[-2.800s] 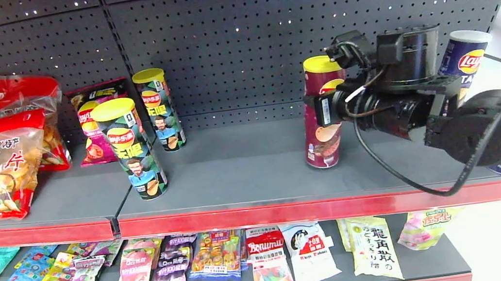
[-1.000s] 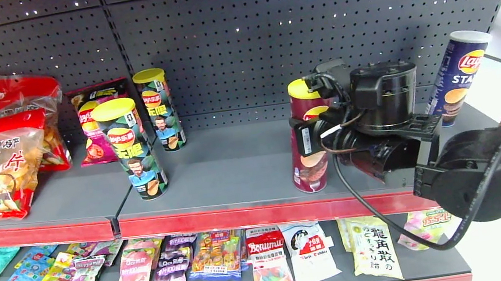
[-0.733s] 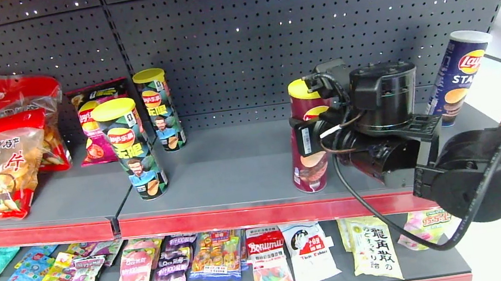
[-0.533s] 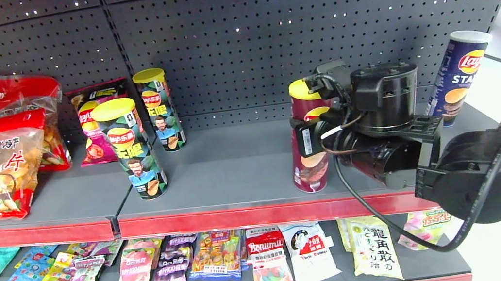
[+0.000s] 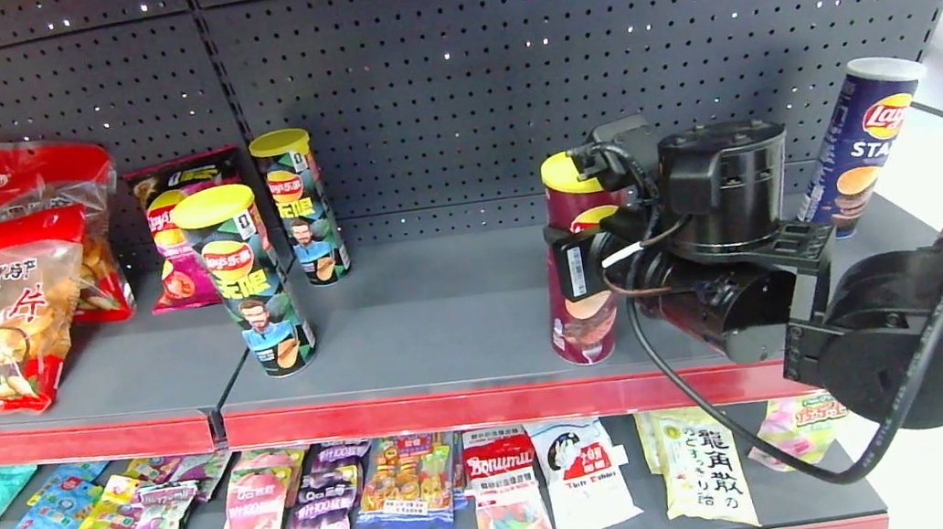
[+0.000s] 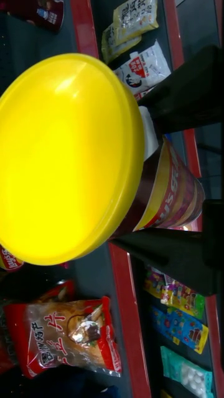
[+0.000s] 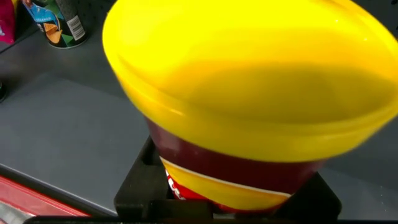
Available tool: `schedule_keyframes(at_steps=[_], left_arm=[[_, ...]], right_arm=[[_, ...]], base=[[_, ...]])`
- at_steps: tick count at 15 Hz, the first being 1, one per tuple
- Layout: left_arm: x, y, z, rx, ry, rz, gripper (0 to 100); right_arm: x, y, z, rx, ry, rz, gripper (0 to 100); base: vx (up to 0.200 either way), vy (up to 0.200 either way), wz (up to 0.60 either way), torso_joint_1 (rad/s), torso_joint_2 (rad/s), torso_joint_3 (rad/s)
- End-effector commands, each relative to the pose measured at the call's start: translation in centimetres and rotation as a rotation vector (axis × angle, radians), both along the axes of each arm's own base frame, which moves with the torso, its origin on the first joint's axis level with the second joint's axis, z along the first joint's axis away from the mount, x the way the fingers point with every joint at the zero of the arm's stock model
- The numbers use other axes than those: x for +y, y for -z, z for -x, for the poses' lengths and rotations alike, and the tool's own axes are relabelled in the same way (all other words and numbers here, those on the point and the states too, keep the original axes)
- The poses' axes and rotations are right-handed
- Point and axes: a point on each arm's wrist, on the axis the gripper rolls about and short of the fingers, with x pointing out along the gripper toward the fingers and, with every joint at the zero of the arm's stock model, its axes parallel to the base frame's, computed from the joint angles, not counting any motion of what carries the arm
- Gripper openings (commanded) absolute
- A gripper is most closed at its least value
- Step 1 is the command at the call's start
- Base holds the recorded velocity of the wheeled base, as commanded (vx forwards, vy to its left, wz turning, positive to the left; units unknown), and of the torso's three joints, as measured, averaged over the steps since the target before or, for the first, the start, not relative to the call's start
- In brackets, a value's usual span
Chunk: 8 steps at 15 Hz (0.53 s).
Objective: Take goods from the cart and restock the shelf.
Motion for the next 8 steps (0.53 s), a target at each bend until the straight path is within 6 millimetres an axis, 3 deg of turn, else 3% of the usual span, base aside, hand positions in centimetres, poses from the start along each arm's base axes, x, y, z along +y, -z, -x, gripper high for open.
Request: schedule_keyframes(at_steps=[1, 8], left_arm=[[0.01, 0.05, -0.07, 0.005, -0.001, 0.001, 0], [0.0, 0.04, 0.02, 0.001, -0.001, 0.0, 0]], right_arm=[[-0.06, 0.22, 0.05, -0.003, 0.019, 0.004, 0], [0.34, 0.58, 0.65, -0.004, 0.021, 0.01, 0]], base=[[0.0, 0.0, 0.0, 0.0, 0.0, 0.0], [0.0, 0.0, 0.0, 0.0, 0.0, 0.0]])
